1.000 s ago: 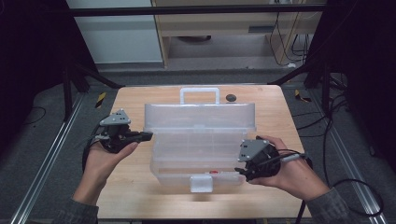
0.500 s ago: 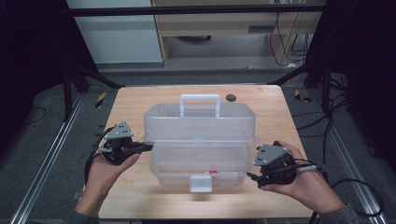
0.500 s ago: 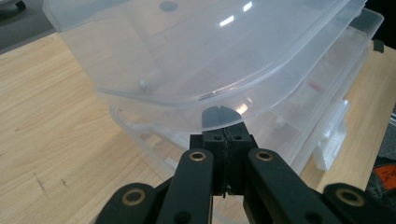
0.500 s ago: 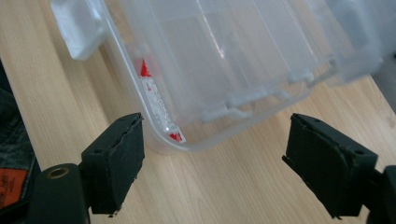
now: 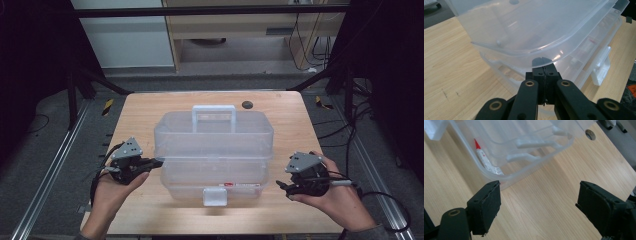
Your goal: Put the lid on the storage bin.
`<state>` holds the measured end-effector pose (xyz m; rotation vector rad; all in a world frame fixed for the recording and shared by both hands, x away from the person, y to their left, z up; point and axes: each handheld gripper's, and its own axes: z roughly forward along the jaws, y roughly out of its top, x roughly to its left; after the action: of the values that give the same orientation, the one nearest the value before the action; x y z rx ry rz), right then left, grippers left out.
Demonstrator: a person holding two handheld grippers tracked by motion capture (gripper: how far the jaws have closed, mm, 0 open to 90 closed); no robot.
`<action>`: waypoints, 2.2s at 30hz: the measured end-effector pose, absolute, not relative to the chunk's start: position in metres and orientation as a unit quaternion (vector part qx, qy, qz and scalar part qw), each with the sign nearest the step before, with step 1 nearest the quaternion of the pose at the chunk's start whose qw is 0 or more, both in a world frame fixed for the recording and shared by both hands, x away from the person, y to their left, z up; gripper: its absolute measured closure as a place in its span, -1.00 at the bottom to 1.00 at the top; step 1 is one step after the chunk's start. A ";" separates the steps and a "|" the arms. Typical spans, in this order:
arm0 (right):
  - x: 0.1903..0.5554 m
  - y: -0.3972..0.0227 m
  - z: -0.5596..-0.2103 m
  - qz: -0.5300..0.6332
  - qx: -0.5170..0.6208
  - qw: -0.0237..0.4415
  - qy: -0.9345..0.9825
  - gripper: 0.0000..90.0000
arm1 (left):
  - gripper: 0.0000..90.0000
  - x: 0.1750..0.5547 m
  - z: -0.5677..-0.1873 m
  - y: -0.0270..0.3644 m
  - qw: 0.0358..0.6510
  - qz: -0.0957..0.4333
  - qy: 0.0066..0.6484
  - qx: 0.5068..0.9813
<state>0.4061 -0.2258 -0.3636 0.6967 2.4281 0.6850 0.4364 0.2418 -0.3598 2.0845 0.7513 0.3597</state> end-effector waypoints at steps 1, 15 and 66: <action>0.406 -0.227 -0.364 0.253 0.259 0.260 0.895 -0.59 | 1.00 0.436 -0.361 0.242 0.435 0.144 0.302 0.836; 0.410 -0.233 -0.373 0.247 0.278 0.255 0.892 -0.59 | 1.00 0.423 -0.376 0.247 0.429 0.147 0.304 0.838; 0.476 -0.276 -0.425 0.221 0.421 0.277 0.835 -0.66 | 0.99 0.472 -0.429 0.294 0.339 0.183 0.367 0.847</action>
<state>0.4765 -0.2755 -0.4250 1.1317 2.2409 0.5938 0.4723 0.2942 -0.4288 2.2045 0.9557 0.4762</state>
